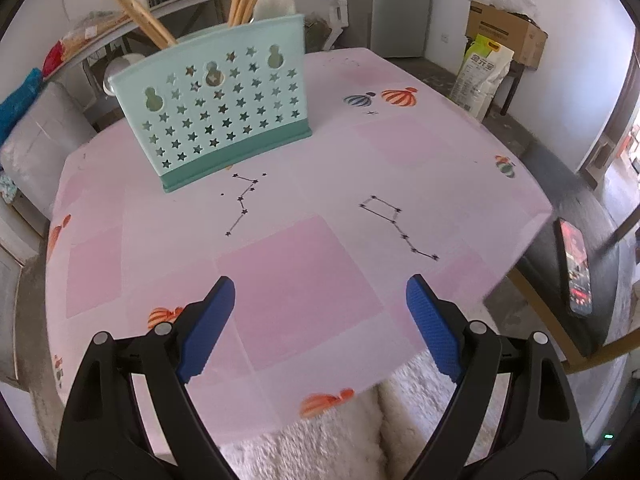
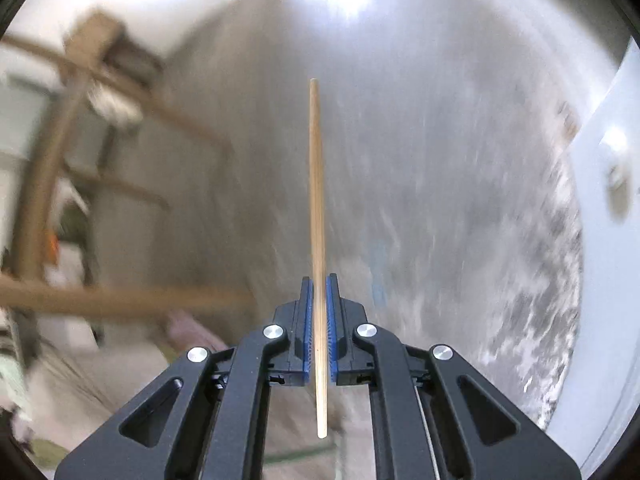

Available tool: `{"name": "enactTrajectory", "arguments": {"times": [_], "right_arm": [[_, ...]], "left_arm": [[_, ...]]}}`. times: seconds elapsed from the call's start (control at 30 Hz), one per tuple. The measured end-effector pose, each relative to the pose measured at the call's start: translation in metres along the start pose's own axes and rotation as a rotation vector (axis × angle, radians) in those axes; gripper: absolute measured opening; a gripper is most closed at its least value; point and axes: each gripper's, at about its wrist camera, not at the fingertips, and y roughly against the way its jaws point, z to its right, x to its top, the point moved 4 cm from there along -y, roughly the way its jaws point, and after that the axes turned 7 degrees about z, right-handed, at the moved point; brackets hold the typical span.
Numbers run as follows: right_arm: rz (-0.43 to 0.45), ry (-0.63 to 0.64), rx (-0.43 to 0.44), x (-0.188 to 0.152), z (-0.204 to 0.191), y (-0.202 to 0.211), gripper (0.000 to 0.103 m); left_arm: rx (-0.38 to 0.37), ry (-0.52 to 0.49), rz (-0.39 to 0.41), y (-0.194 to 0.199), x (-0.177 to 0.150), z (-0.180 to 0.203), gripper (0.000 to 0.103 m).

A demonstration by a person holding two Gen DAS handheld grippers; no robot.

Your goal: Organize utensils

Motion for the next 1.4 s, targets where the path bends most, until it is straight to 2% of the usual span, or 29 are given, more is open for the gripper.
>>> {"name": "enactTrajectory", "arguments": {"times": [0.07, 0.17, 0.23, 0.37, 0.5, 0.57, 0.67, 0.73, 0.8, 0.87, 0.93, 1.07, 1.17, 1.3, 1.4], "right_arm": [[0.108, -0.005, 0.026, 0.026, -0.02, 0.035, 0.007], [0.31, 0.023, 0.078, 0.07, -0.051, 0.113, 0.007], [0.455, 0.077, 0.111, 0.097, -0.084, 0.17, 0.007], [0.719, 0.229, 0.177, 0.129, -0.163, 0.286, 0.007], [0.954, 0.415, 0.28, 0.125, -0.261, 0.395, 0.007], [1.024, 0.489, 0.341, 0.111, -0.302, 0.428, 0.007], [1.075, 0.599, 0.502, 0.081, -0.368, 0.466, 0.007], [1.047, 0.666, 0.635, 0.057, -0.413, 0.475, 0.007], [0.979, 0.722, 0.742, 0.035, -0.453, 0.47, 0.007], [0.843, 0.778, 0.868, 0.008, -0.497, 0.449, 0.007], [0.724, 0.822, 0.938, -0.017, -0.533, 0.422, 0.007], [0.426, 0.864, 1.047, -0.071, -0.614, 0.348, 0.007], [0.269, 0.872, 1.098, -0.105, -0.656, 0.3, 0.007], [0.099, 0.906, 1.131, -0.158, -0.724, 0.236, 0.007], [0.053, 0.947, 1.159, -0.208, -0.76, 0.21, 0.007]], "left_arm": [[-0.003, 0.012, -0.003, -0.008, 0.002, -0.007, 0.083], [-0.014, 0.037, 0.001, -0.015, 0.004, -0.017, 0.083], [-0.023, 0.051, 0.013, -0.017, 0.005, -0.025, 0.083], [-0.027, 0.064, 0.043, -0.016, 0.004, -0.038, 0.083], [-0.032, 0.101, 0.063, -0.013, 0.0, -0.057, 0.083], [-0.028, 0.115, 0.073, -0.011, -0.001, -0.066, 0.085], [-0.02, 0.129, 0.104, -0.006, -0.002, -0.079, 0.086], [-0.009, 0.132, 0.122, -0.004, -0.003, -0.088, 0.087], [-0.003, 0.139, 0.131, -0.003, -0.003, -0.095, 0.087], [0.004, 0.155, 0.141, -0.001, -0.005, -0.104, 0.088], [0.007, 0.171, 0.149, 0.0, -0.006, -0.113, 0.088], [0.006, 0.195, 0.153, 0.001, -0.01, -0.123, 0.088], [0.015, 0.192, 0.158, 0.003, -0.012, -0.128, 0.088], [0.026, 0.21, 0.167, 0.003, -0.012, -0.135, 0.088], [0.026, 0.228, 0.168, 0.0, -0.01, -0.14, 0.088]]}}
